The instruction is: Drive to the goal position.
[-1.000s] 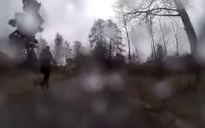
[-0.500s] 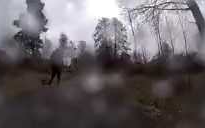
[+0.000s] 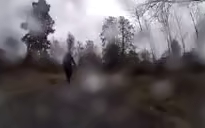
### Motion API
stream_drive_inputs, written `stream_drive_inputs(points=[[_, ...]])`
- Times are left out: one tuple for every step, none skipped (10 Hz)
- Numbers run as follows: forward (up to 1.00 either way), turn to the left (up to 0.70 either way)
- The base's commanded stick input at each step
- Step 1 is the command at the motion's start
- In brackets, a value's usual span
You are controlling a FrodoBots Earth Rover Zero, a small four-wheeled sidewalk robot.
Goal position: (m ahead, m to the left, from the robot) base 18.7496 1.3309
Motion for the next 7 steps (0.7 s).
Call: stream_drive_inputs(points=[[1.00,0.00],[1.00,0.00],[1.00,0.00],[1.00,0.00],[1.00,0.00],[1.00,0.24],[1.00,0.40]])
